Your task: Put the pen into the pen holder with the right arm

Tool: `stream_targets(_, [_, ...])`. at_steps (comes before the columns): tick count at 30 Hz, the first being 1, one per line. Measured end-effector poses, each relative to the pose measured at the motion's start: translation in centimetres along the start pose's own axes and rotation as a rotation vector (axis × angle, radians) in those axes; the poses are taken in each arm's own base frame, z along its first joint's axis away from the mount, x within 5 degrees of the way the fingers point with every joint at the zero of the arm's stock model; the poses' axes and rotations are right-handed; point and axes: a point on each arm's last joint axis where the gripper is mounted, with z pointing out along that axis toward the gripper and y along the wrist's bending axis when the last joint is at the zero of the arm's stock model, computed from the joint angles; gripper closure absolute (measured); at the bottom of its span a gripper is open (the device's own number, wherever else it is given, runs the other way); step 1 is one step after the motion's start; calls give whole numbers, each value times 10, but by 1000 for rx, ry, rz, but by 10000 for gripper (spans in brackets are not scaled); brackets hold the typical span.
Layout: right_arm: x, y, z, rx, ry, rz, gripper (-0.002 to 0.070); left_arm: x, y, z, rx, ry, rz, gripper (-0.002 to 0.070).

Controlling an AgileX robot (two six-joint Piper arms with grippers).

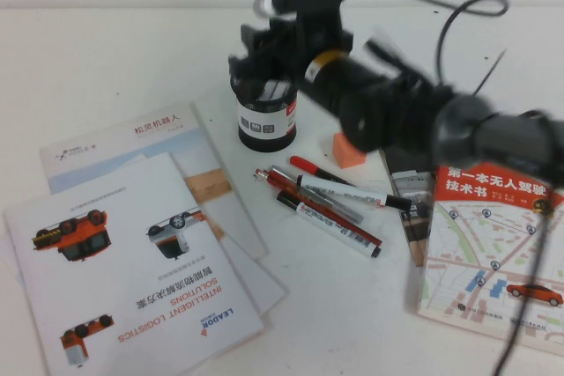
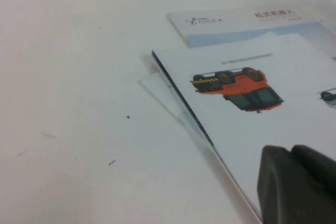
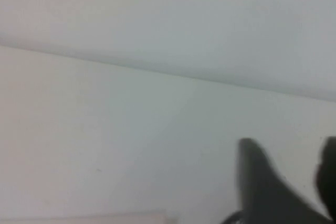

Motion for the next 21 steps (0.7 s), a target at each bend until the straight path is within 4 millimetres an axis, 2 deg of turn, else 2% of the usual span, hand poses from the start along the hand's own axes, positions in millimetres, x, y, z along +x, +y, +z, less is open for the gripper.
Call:
stream_targets(2, [-27, 4, -16, -10, 20, 23, 534, 0, 0, 0, 0, 0, 0, 678])
stream_targets(3, [-47, 7, -28, -19, 10, 28, 587, 0, 0, 0, 0, 0, 0, 678])
stream_targets(4, [-55, 7, -35, -23, 9, 28, 617, 0, 0, 0, 0, 0, 0, 678])
stream_targets(6, [-80, 11, -63, -35, -46, 18, 665, 0, 0, 0, 0, 0, 0, 678])
stream_targets(8, [-89, 14, -87, -41, -99, 12, 679, 0, 0, 0, 0, 0, 0, 678])
stream_targets(11, [-90, 19, -129, -57, -175, 3, 690, 0, 0, 0, 0, 0, 0, 678])
stream_targets(14, [-74, 17, -163, -58, -211, -8, 694, 0, 0, 0, 0, 0, 0, 677])
stream_targets(17, [-64, 13, -190, -54, -228, -14, 695, 0, 0, 0, 0, 0, 0, 677])
stream_targets(21, [-60, 9, -222, -65, -259, -40, 695, 0, 0, 0, 0, 0, 0, 678])
